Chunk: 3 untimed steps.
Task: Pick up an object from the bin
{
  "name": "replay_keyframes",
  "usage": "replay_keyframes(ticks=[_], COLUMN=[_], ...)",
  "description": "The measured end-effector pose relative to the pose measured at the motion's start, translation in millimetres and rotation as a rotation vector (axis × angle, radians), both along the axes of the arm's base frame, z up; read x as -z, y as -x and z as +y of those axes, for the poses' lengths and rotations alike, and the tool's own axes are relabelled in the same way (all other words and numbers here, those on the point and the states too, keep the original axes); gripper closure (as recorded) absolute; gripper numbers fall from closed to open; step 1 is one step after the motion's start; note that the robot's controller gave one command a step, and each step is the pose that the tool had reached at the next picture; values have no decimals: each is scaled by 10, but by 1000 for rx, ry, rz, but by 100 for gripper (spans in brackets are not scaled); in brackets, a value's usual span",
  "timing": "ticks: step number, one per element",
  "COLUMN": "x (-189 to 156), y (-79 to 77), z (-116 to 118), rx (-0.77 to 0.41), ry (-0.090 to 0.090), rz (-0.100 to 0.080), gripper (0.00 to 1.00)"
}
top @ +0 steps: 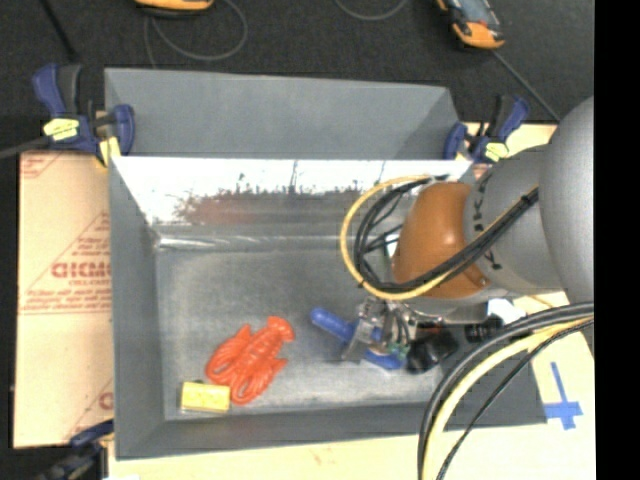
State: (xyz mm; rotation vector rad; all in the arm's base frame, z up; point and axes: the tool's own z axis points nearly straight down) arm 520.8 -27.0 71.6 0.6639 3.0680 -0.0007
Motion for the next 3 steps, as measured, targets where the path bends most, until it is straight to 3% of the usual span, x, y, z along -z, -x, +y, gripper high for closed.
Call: replay_keyframes(ticks=[3], x=[-197], y=[-5], z=[2], rx=[-3], ry=[-2], rz=[-1], gripper=[100])
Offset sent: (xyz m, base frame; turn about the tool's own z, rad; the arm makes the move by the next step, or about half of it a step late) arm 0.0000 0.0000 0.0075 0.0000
